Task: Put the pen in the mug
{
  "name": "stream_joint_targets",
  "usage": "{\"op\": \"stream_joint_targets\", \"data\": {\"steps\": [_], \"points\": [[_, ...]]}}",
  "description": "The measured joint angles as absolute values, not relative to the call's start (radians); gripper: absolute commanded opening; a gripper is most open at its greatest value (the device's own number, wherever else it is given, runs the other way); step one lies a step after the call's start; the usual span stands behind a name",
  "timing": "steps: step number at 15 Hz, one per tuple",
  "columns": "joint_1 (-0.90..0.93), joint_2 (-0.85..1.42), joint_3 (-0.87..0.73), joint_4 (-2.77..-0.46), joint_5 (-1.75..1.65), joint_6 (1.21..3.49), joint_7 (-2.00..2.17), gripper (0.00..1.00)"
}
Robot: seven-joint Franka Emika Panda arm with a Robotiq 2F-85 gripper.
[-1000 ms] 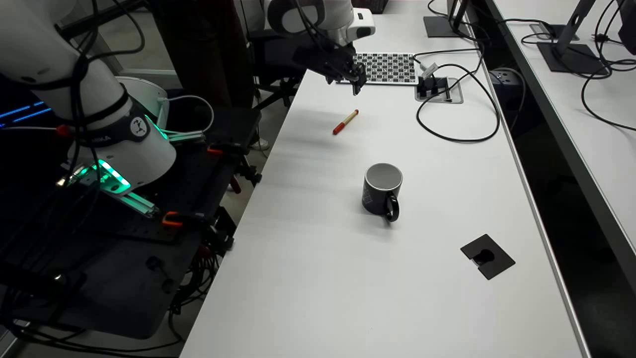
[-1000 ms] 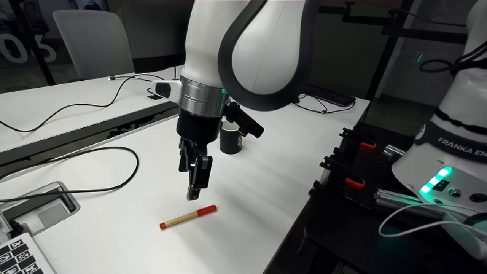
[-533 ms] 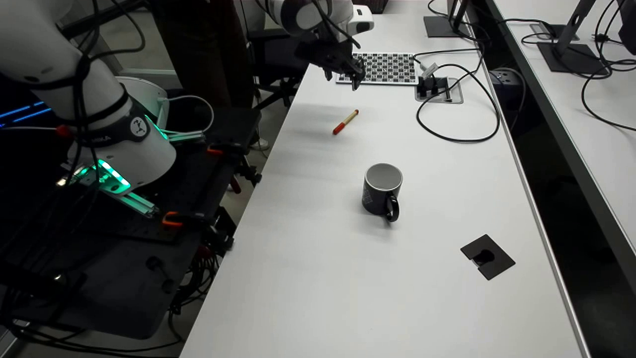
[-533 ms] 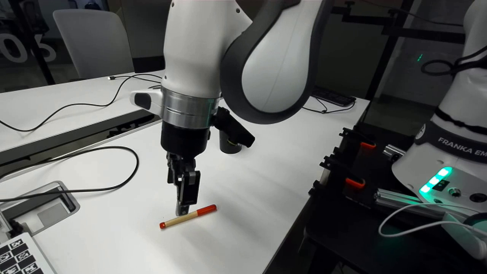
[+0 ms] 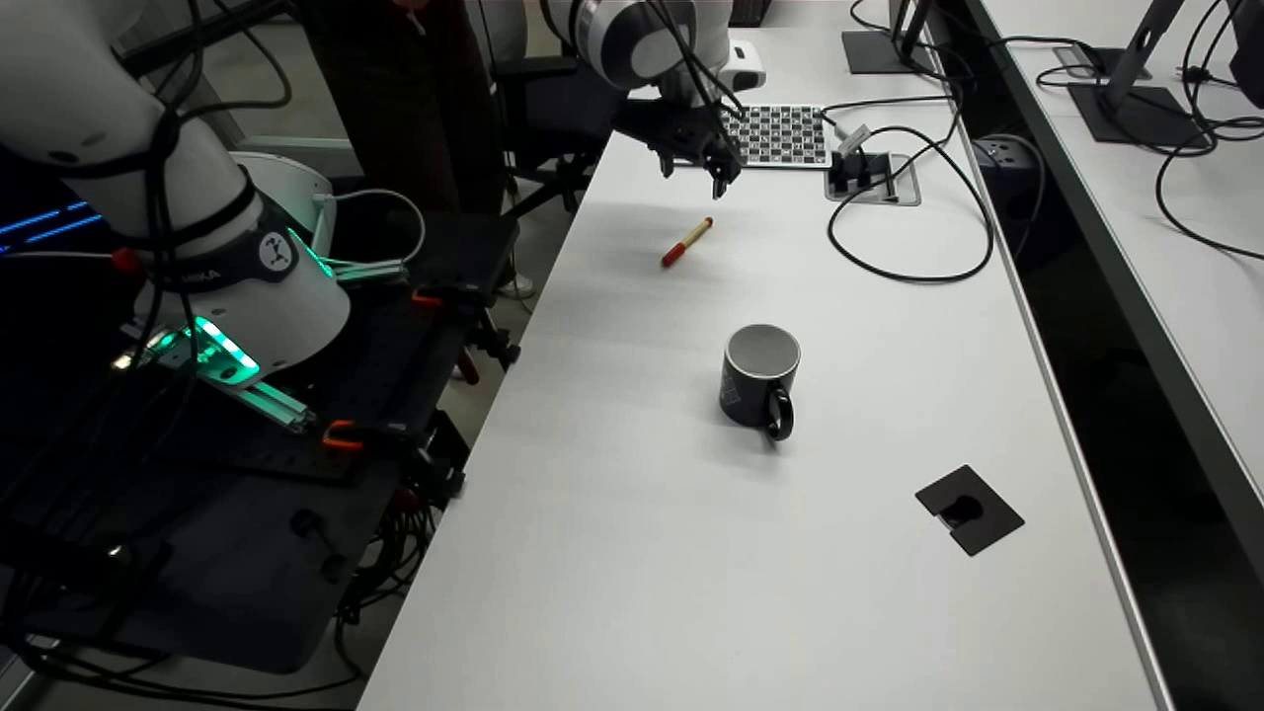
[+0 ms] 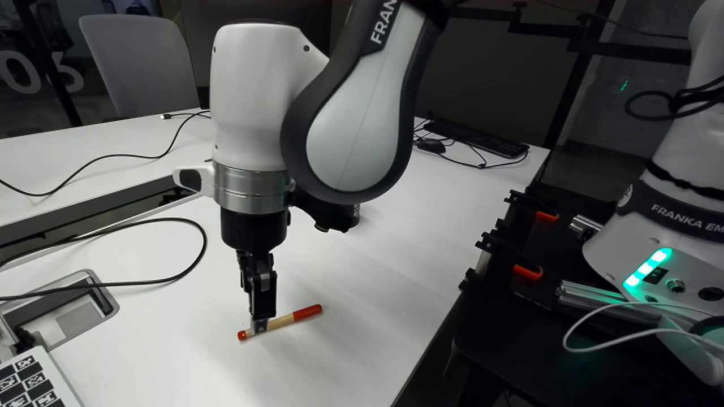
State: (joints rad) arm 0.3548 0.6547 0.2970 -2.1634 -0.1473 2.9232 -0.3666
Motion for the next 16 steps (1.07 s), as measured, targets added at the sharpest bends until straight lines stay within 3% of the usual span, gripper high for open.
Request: {"op": "stream_joint_targets", "data": {"steps": [7, 16], "points": [[0.42, 0.744, 0.204, -2.082, -0.187, 2.912, -0.279, 1.0], [0.437, 0.759, 0.204, -2.064, -0.205, 2.883, -0.273, 1.0]]}}
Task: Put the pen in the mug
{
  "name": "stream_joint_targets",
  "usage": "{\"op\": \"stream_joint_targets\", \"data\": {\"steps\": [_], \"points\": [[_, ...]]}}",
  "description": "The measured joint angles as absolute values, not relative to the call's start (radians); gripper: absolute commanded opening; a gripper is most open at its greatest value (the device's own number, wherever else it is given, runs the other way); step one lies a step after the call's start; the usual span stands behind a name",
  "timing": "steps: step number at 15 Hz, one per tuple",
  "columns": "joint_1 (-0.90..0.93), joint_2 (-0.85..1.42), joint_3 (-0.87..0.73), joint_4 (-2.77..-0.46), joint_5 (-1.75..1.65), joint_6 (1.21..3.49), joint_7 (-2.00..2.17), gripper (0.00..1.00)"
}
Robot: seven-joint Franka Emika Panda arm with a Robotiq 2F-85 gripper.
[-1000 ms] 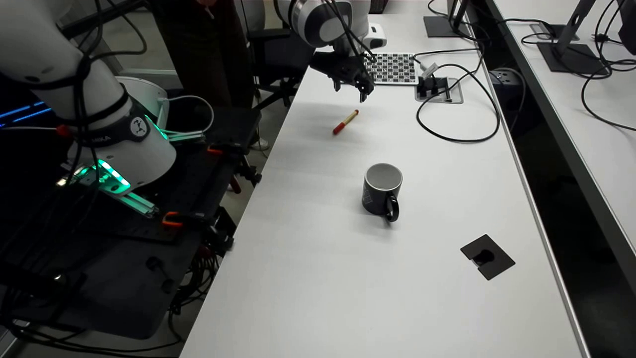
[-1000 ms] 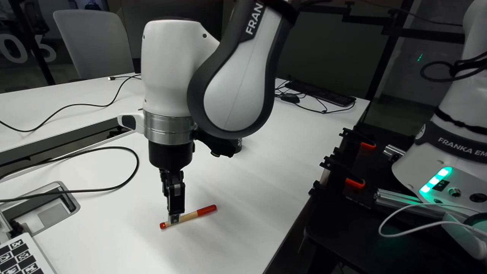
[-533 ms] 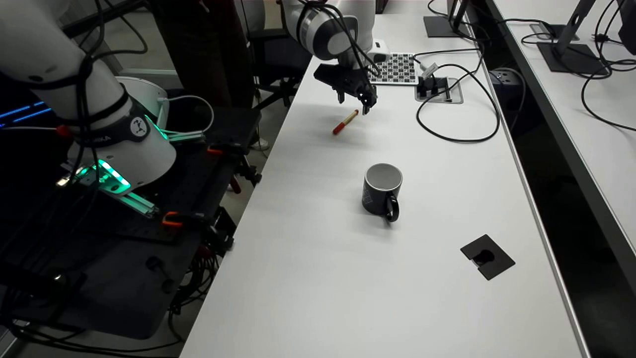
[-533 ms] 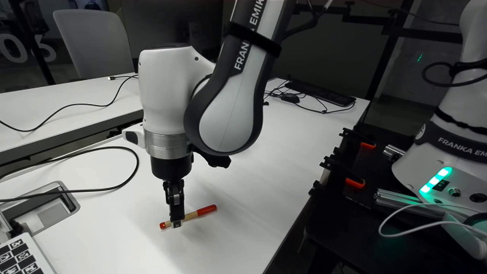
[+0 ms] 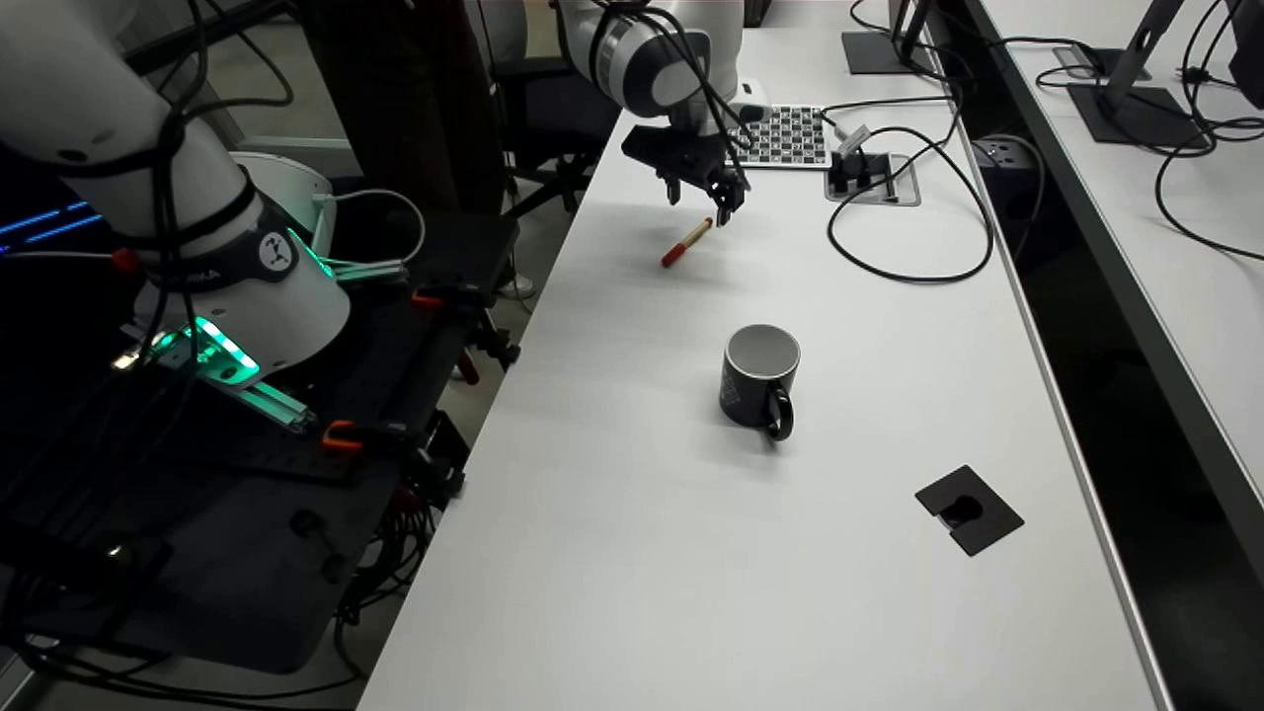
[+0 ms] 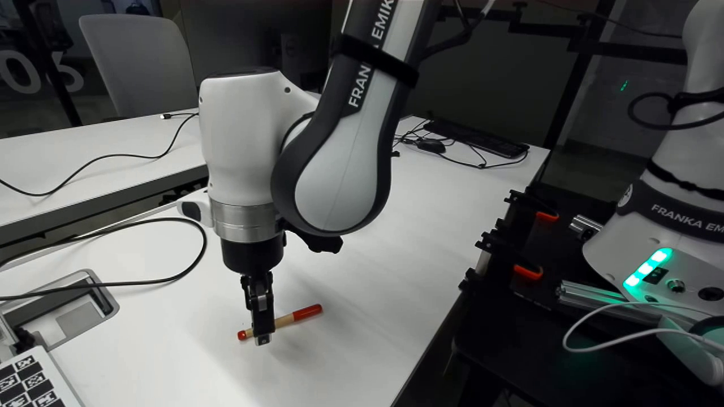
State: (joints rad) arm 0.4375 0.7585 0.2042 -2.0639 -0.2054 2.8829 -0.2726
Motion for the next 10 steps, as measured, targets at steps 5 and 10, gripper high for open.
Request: {"op": "stream_joint_targets", "data": {"steps": [5, 10], "points": [[0.443, 0.773, 0.213, -2.056, -0.208, 2.883, -0.272, 1.0], [0.529, 0.789, 0.123, -2.032, -0.236, 2.883, -0.169, 1.0]]}}
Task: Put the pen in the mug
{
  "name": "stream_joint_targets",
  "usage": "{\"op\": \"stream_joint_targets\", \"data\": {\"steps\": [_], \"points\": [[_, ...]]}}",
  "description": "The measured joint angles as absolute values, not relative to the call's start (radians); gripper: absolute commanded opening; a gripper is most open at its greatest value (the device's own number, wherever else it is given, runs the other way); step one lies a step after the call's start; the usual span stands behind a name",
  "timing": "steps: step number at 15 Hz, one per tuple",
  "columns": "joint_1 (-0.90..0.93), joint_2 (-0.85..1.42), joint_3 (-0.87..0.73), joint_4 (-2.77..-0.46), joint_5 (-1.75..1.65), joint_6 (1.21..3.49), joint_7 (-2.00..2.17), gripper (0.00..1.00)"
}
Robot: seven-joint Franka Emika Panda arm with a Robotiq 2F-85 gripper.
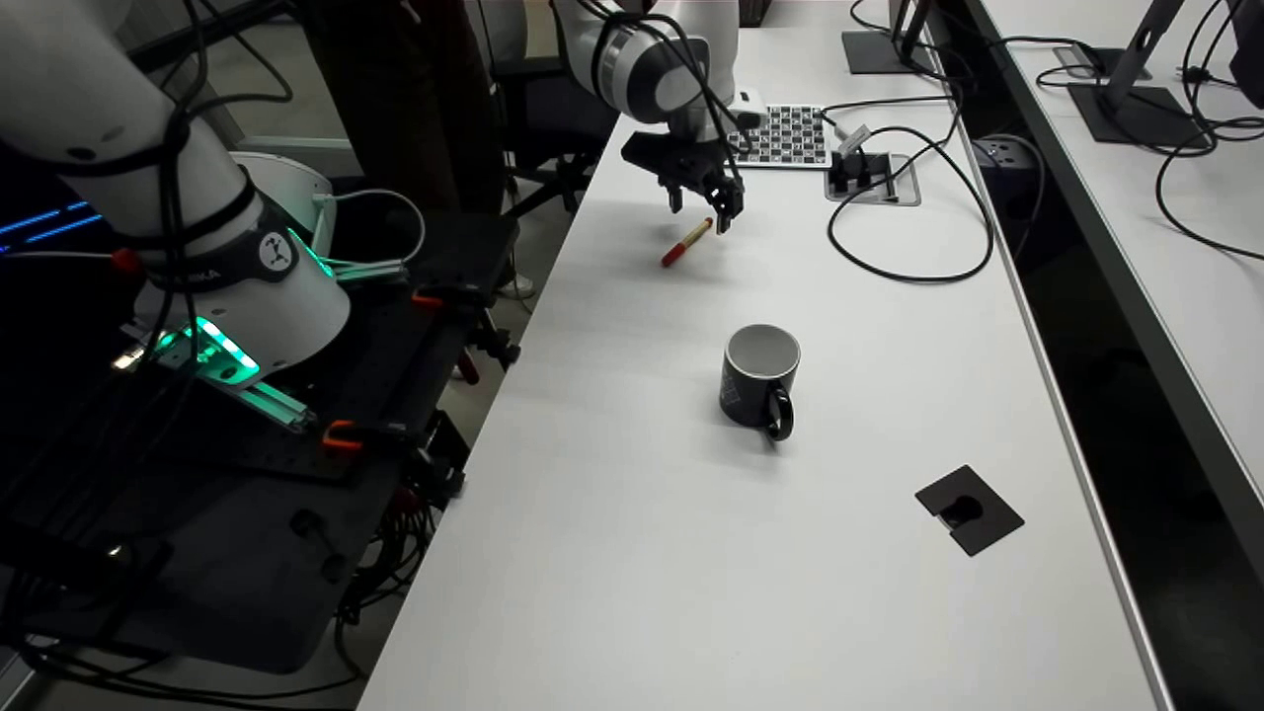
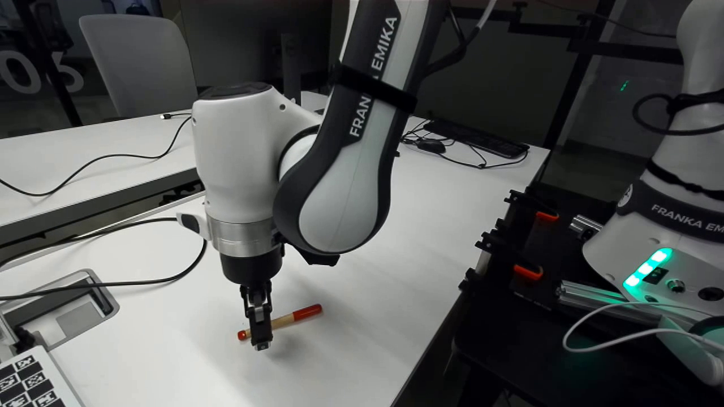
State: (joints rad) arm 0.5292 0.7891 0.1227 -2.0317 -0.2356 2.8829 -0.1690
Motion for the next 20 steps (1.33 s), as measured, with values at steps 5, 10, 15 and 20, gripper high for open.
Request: {"op": "stream_joint_targets", "data": {"steps": [5, 10, 15, 20], "points": [[0.605, 0.804, 0.061, -2.006, -0.252, 2.871, -0.094, 1.0], [0.636, 0.823, 0.046, -1.977, -0.259, 2.836, -0.072, 1.0], [0.643, 0.837, 0.037, -1.956, -0.266, 2.803, -0.063, 1.0], [0.647, 0.843, 0.036, -1.938, -0.277, 2.78, -0.057, 0.66]]}}
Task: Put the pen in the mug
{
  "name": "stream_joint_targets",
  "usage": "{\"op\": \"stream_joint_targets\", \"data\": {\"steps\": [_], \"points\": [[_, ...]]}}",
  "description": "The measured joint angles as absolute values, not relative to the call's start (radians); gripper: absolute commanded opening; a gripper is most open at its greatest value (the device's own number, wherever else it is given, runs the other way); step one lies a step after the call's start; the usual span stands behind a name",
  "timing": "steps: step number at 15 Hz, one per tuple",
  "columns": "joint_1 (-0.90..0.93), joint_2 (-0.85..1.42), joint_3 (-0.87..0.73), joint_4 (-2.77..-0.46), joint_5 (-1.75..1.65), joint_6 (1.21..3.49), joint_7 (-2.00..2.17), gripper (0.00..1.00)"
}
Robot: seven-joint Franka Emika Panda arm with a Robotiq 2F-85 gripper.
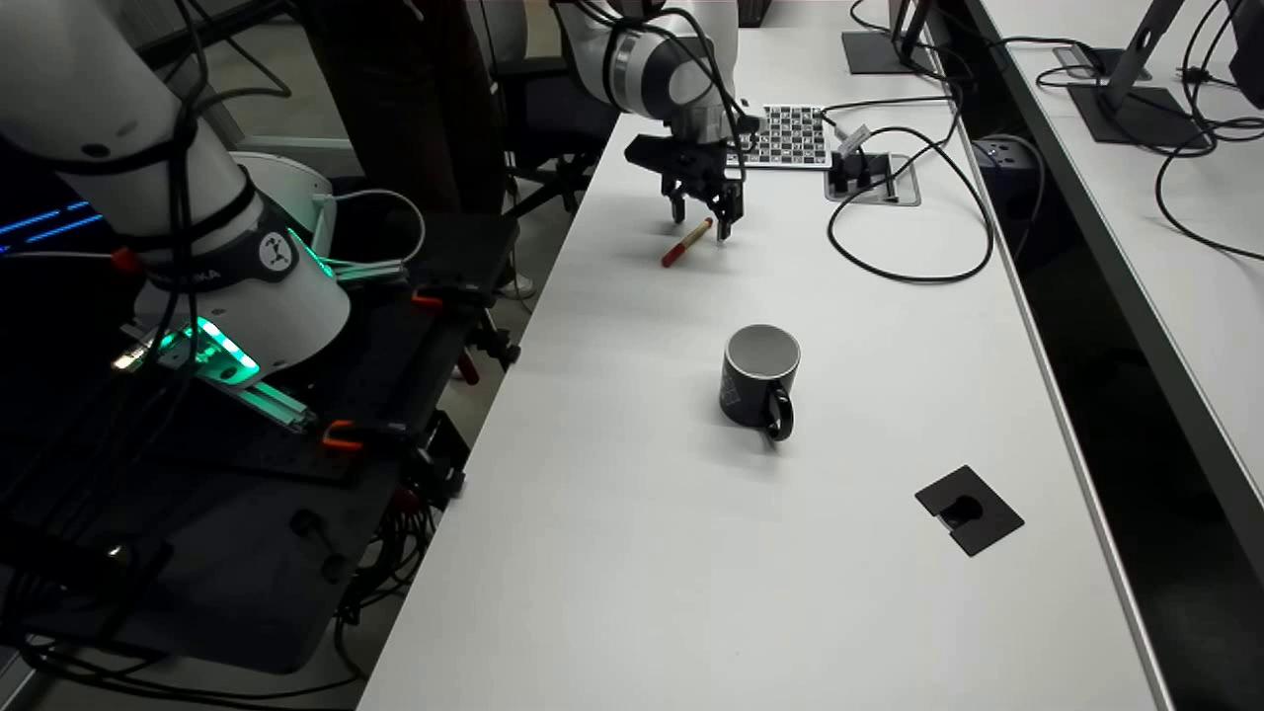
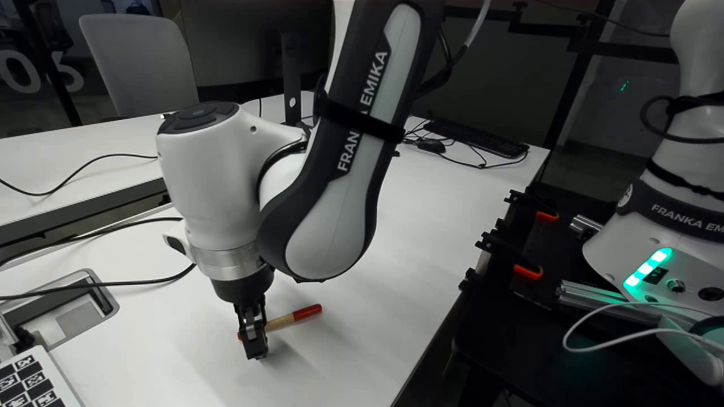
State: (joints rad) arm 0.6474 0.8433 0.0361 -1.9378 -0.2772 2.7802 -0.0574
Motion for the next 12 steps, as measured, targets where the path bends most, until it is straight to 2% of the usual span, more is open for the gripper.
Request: {"op": "stream_joint_targets", "data": {"steps": [8, 9, 10, 12], "points": [[0.661, 0.844, 0.034, -1.912, -0.291, 2.761, -0.054, 0.05], [0.661, 0.844, 0.034, -1.91, -0.292, 2.761, -0.054, 0.0], [0.661, 0.844, 0.033, -1.908, -0.294, 2.761, -0.054, 0.0], [0.662, 0.841, 0.031, -1.905, -0.297, 2.76, -0.052, 0.04]]}}
